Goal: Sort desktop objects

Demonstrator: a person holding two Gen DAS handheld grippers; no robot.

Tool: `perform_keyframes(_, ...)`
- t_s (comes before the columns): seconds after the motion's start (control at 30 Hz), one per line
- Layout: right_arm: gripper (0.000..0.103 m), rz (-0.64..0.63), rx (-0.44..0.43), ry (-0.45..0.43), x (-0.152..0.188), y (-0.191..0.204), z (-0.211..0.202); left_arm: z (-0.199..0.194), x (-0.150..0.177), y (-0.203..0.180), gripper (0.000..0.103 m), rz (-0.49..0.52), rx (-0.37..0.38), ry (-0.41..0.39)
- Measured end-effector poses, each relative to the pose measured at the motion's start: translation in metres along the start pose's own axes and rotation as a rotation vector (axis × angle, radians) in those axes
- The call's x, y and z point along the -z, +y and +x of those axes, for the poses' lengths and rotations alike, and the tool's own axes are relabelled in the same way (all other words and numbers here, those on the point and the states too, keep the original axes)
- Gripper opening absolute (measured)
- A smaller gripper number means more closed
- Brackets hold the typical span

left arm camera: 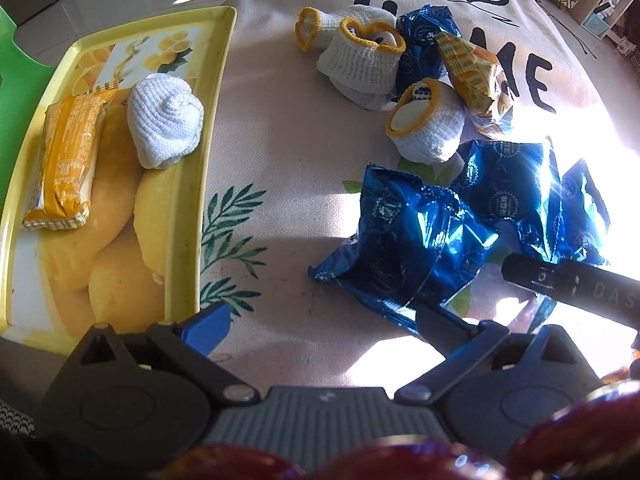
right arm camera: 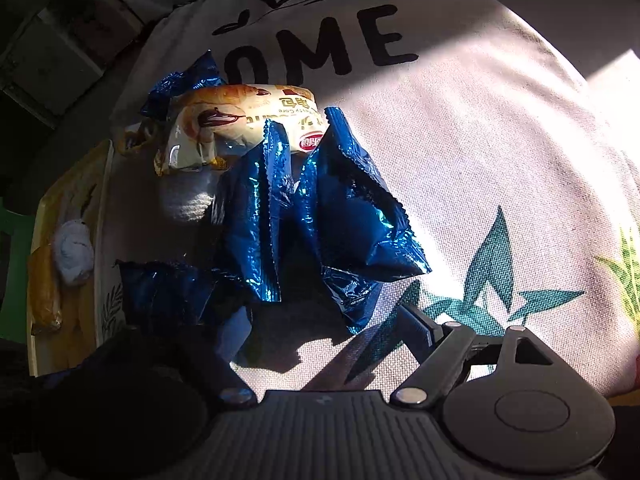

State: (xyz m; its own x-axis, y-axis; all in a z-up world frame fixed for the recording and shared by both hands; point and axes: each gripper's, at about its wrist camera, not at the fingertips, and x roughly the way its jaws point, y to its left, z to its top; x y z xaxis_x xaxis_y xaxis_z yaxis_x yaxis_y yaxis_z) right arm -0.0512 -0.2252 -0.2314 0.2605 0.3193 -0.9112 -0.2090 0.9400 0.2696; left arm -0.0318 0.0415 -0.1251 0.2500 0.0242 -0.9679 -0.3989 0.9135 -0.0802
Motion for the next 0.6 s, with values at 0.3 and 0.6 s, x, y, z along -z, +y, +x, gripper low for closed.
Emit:
perform_keyframes(0.3,0.076,0.026,0.039,-0.026,-0.022,0.0,0.013,0.005,0.0,-0.009,0.102,0.015,0.019,0.006)
perform_keyframes(0.6,0.075,0.049,0.079,-0.073,-0.055,-0.01,0.022,0.009,-0.007,-0.017,0.102,0.011,0.053,-0.006)
